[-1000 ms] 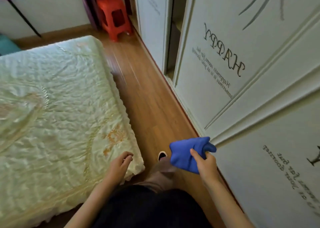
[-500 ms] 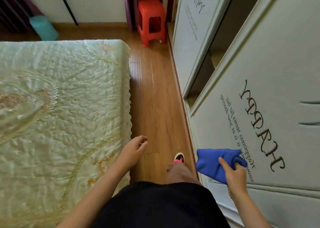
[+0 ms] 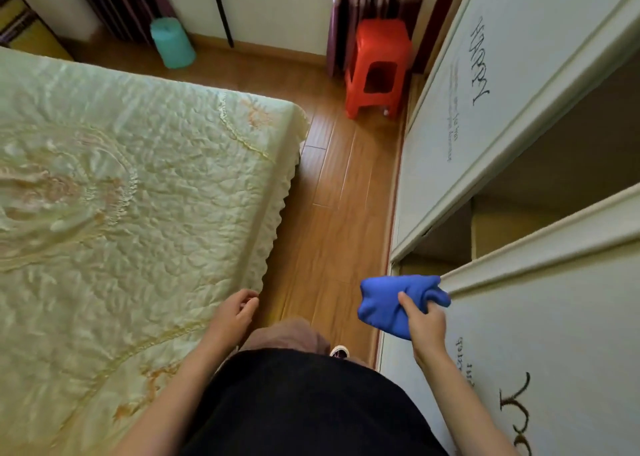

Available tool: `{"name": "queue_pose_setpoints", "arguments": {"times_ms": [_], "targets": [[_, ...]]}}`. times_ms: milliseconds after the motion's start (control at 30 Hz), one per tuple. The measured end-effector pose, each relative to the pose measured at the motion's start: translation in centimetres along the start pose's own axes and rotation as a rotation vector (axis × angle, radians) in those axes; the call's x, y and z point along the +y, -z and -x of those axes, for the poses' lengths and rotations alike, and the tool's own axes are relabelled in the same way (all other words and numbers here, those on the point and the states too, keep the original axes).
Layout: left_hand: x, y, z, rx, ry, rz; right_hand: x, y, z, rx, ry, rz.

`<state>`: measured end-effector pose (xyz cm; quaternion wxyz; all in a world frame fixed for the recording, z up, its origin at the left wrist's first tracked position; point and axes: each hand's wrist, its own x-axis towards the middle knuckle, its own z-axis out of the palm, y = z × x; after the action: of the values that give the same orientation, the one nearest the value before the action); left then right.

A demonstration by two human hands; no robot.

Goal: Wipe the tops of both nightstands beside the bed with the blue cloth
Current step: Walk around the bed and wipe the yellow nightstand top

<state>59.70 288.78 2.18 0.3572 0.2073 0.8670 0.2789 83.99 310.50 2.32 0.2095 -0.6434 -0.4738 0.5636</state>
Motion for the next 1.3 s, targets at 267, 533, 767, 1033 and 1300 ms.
{"name": "queue_pose_setpoints", "arguments": {"times_ms": [267, 533, 767, 1033, 1300], "targets": [[4.5, 1.9, -13.3, 0.143, 0.117, 0.127, -10.5, -8.0, -14.2, -0.116, 0.034, 0.036], [16.9, 7.2, -32.8, 0.042, -0.04, 0.076, -21.6, -12.4, -26.4, -0.01, 0.006, 0.014], [29.0, 9.9, -47.4, -0.057, -0.179, 0.044, -30.4, -13.9, -37.2, 0.134, -0.024, -0.065], [37.9, 9.3, -62.4, -0.014, -0.117, 0.119, -40.5, -19.9, -54.4, 0.1, -0.005, -0.045], [43.1, 14.4, -72.3, 0.238, 0.099, 0.244, -55.7, -32.5, -68.1, -0.215, 0.139, 0.185]]}}
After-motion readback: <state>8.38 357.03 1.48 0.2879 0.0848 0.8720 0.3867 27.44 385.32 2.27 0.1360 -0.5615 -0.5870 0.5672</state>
